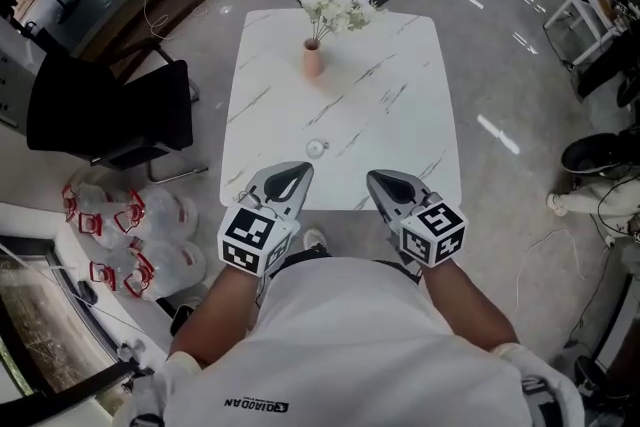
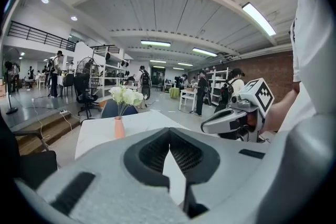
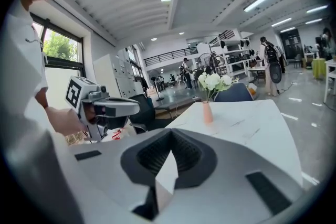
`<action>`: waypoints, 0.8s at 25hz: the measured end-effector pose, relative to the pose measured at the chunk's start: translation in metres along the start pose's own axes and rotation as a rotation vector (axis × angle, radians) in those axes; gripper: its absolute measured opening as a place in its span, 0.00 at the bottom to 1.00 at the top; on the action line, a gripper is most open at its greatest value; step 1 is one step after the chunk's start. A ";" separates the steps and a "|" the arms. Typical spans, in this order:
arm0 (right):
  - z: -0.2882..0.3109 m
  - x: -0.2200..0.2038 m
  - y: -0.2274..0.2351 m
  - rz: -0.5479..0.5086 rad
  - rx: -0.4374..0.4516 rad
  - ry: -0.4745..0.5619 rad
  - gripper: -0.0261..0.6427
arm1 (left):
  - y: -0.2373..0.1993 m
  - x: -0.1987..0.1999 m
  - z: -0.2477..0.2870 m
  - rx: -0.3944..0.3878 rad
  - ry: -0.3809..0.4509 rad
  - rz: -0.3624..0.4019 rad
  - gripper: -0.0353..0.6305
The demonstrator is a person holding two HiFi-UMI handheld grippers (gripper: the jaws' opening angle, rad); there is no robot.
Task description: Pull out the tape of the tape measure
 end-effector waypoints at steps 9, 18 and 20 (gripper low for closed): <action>0.031 0.017 0.006 0.019 -0.032 0.008 0.05 | -0.037 -0.007 0.012 -0.043 -0.019 0.026 0.07; 0.039 0.039 0.030 -0.029 0.033 -0.009 0.05 | -0.043 0.001 0.032 0.036 -0.018 -0.001 0.07; 0.039 0.045 0.035 -0.045 0.050 -0.016 0.05 | -0.043 0.004 0.037 0.060 -0.023 0.001 0.07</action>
Point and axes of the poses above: the fingertips, and each gripper's own axes: z forward along the fingers, y to its right, x out of its top, the point moved 6 cm from there along -z, backward along the fingers, and after that the axes turned 7 degrees about z, right-handed, at the moved point
